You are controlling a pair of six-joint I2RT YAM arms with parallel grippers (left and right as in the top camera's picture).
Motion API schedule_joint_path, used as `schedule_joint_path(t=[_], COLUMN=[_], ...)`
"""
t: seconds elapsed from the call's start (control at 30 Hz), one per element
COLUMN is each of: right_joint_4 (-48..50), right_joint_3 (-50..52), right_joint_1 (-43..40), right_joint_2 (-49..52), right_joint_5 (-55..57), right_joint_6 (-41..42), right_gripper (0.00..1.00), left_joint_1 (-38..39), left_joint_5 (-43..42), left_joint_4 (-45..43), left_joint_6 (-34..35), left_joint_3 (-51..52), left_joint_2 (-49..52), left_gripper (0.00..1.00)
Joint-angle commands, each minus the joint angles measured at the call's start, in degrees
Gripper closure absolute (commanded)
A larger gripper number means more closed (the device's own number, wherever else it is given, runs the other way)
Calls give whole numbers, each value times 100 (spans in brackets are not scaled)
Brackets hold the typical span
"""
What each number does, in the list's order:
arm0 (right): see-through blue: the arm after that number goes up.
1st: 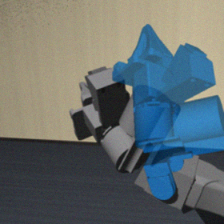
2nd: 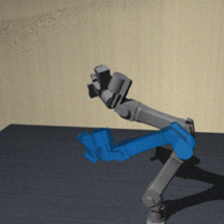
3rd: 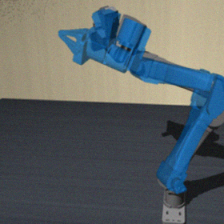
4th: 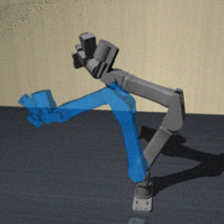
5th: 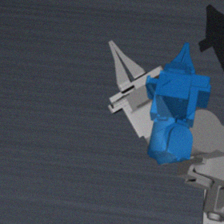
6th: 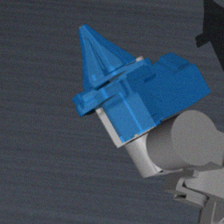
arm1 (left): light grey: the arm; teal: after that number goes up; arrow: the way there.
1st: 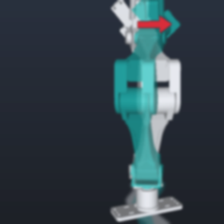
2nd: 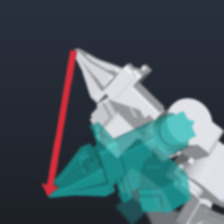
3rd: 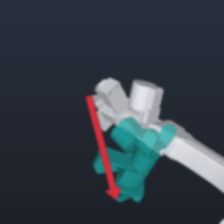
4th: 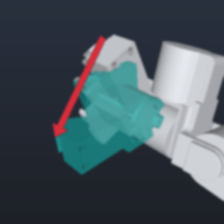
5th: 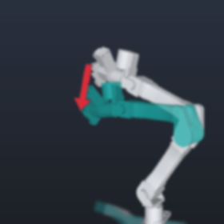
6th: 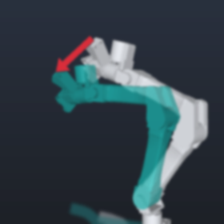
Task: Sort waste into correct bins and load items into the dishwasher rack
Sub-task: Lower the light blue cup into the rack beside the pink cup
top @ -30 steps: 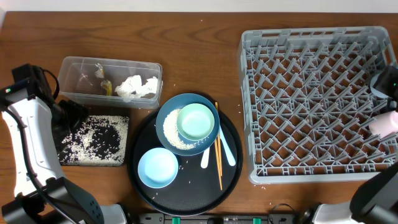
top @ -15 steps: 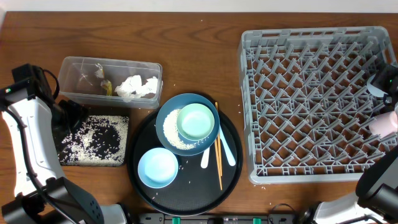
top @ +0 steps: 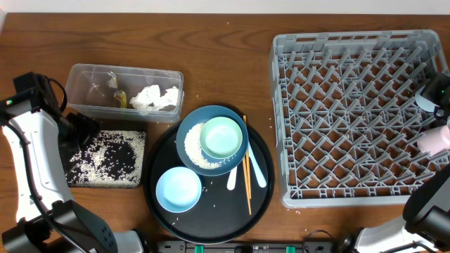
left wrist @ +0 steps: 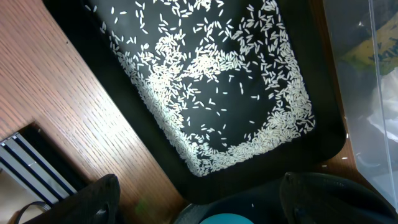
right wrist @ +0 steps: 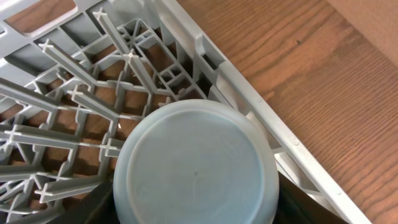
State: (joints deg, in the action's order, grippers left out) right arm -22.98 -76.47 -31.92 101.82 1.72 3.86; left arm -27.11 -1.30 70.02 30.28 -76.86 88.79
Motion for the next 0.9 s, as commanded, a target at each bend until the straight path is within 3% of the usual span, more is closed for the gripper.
schedule_joint_path(t=[0.0, 0.87], right_joint_4=[-72, 157], right_joint_3=[37, 37], right_joint_1=[-155, -144], right_joint_2=[221, 179], right_joint_5=[393, 356], right_joint_6=[-48, -48], right_gripper=[64, 59], left_joint_1=[-20, -20], left_joint_5=[33, 33], left_joint_4=[4, 22], left_joint_6=[109, 109], left_joint_3=[-24, -24], left_joint_2=[-92, -92], left_gripper=[16, 16])
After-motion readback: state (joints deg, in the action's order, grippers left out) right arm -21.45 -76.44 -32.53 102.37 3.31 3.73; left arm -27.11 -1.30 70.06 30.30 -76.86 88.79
